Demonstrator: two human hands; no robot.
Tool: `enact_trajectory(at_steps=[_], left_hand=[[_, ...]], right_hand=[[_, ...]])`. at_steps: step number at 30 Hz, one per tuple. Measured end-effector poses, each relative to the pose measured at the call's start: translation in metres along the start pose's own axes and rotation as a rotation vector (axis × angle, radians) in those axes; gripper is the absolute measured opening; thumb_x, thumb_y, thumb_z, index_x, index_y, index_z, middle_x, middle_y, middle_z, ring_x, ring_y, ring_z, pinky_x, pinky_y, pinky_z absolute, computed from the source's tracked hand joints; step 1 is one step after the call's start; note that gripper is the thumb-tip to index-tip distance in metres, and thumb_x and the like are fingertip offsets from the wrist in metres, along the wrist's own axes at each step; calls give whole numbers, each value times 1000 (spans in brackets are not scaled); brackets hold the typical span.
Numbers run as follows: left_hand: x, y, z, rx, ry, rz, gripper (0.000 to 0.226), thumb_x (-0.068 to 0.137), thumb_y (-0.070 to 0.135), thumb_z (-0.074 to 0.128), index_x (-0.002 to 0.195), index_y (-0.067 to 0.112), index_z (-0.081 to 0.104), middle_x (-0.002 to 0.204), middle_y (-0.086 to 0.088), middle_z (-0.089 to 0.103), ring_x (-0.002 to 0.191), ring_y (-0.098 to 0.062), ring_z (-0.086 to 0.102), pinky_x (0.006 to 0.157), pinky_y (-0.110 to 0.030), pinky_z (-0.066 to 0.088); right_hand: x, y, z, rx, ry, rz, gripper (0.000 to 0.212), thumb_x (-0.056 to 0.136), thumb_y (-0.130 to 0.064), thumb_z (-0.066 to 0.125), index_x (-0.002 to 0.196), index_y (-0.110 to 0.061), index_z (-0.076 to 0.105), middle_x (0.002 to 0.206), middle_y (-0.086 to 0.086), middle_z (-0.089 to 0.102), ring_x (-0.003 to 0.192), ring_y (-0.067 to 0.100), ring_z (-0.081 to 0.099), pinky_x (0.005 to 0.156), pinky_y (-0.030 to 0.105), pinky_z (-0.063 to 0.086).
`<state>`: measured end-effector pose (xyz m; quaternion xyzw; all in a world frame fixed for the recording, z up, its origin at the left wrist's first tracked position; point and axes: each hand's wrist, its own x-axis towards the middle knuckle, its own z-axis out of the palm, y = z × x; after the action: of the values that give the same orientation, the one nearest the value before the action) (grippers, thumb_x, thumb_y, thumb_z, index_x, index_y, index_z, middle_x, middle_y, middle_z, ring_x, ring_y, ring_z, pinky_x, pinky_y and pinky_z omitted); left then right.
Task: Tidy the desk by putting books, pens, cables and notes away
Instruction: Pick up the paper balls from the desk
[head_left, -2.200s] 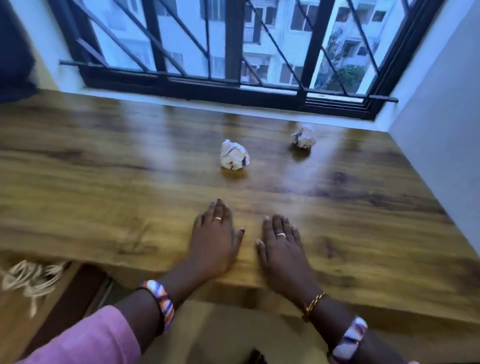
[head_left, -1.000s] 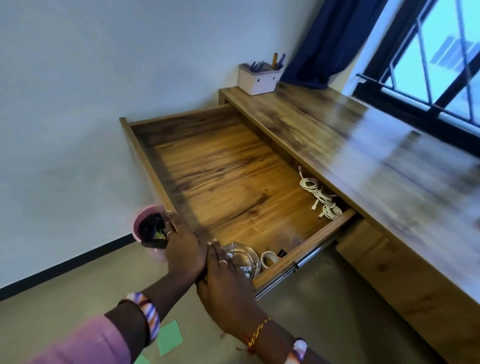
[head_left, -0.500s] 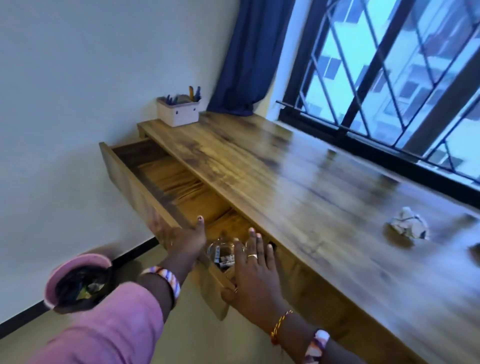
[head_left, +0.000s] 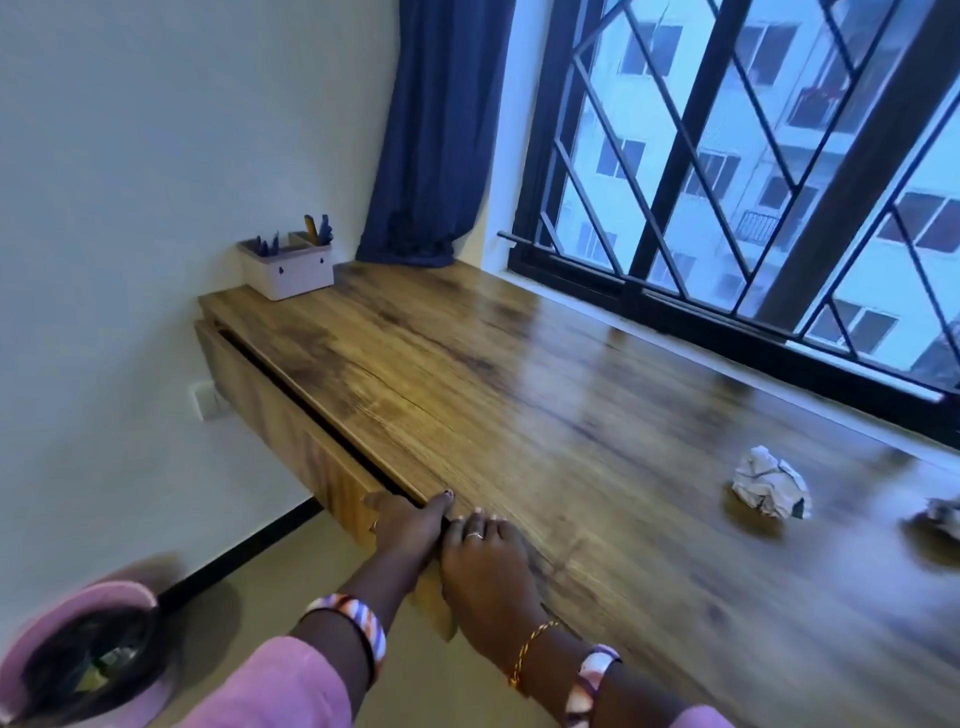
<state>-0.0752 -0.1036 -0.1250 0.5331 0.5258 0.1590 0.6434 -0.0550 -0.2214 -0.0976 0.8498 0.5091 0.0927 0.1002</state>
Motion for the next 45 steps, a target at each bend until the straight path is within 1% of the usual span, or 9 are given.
enact_trajectory(at_steps=[6, 12, 18, 21, 29, 32, 35, 38, 45], left_hand=[[-19, 5, -1, -187, -246, 59, 49, 94, 22, 51, 134, 7, 27, 109, -15, 55, 90, -24, 59, 58, -34, 52], [-37, 5, 3, 75, -68, 151, 28, 94, 32, 49, 115, 15, 42, 115, -15, 56, 104, -32, 56, 86, -51, 52], [-61, -4, 38, 907, 357, 651, 57, 80, 9, 66, 128, -10, 43, 133, -38, 42, 128, -50, 36, 101, -56, 36], [-86, 31, 98, 914, 84, 663, 66, 83, 41, 50, 139, 10, 36, 153, -21, 22, 144, -32, 10, 114, -40, 17], [-106, 71, 308, 1106, -466, 1047, 107, 72, 71, 54, 148, 27, -7, 154, -17, -23, 145, -29, -11, 115, -44, 12], [-93, 66, 353, 1220, -468, 1255, 83, 75, 68, 49, 144, 27, 27, 156, -18, 11, 143, -34, 12, 109, -41, 29], [-82, 57, 370, 1123, -371, 1482, 39, 69, 55, 45, 76, 23, 65, 97, -3, 68, 94, -28, 57, 66, -33, 53], [-73, 49, 373, 1028, -338, 1561, 29, 70, 44, 44, 64, 22, 61, 77, 1, 65, 78, -25, 55, 56, -31, 51], [-73, 49, 364, 1055, -332, 1561, 29, 72, 41, 42, 67, 22, 63, 78, 0, 64, 81, -25, 50, 55, -33, 51]], right_hand=[[8, 24, 14, 26, 171, -163, 41, 44, -31, 78, 80, -12, 74, 76, 12, 73, 57, 19, 66, 53, 22, 50], [4, 30, 11, 196, 158, -194, 41, 45, -32, 78, 84, -18, 74, 79, 3, 72, 59, 15, 65, 51, 19, 49], [-33, 97, 20, 486, 94, -382, 49, 84, -15, 52, 133, -12, 50, 146, 6, 42, 134, 21, 38, 112, 25, 22], [-58, 149, 60, 368, 261, -252, 32, 94, -39, 43, 121, -37, 60, 134, -21, 52, 129, -7, 37, 112, 10, -3], [-156, 321, 56, 625, 242, 234, 27, 75, -31, 50, 86, -20, 73, 104, -23, 67, 91, -20, 57, 80, 5, 42], [-159, 369, 60, 579, 458, 648, 28, 74, -21, 60, 101, -24, 70, 103, -6, 71, 91, 4, 65, 78, 18, 47], [-145, 419, 68, 299, 451, 882, 66, 68, -17, 76, 130, -21, 52, 130, 17, 55, 120, 34, 51, 94, 40, 45], [-131, 454, 72, 245, 107, 1095, 79, 80, -40, 63, 145, -41, 17, 155, 15, 14, 141, 36, 16, 106, 45, 29], [-105, 431, 72, 272, 29, 943, 43, 93, -24, 43, 135, -29, 38, 127, 12, 47, 109, 33, 55, 89, 34, 44]])
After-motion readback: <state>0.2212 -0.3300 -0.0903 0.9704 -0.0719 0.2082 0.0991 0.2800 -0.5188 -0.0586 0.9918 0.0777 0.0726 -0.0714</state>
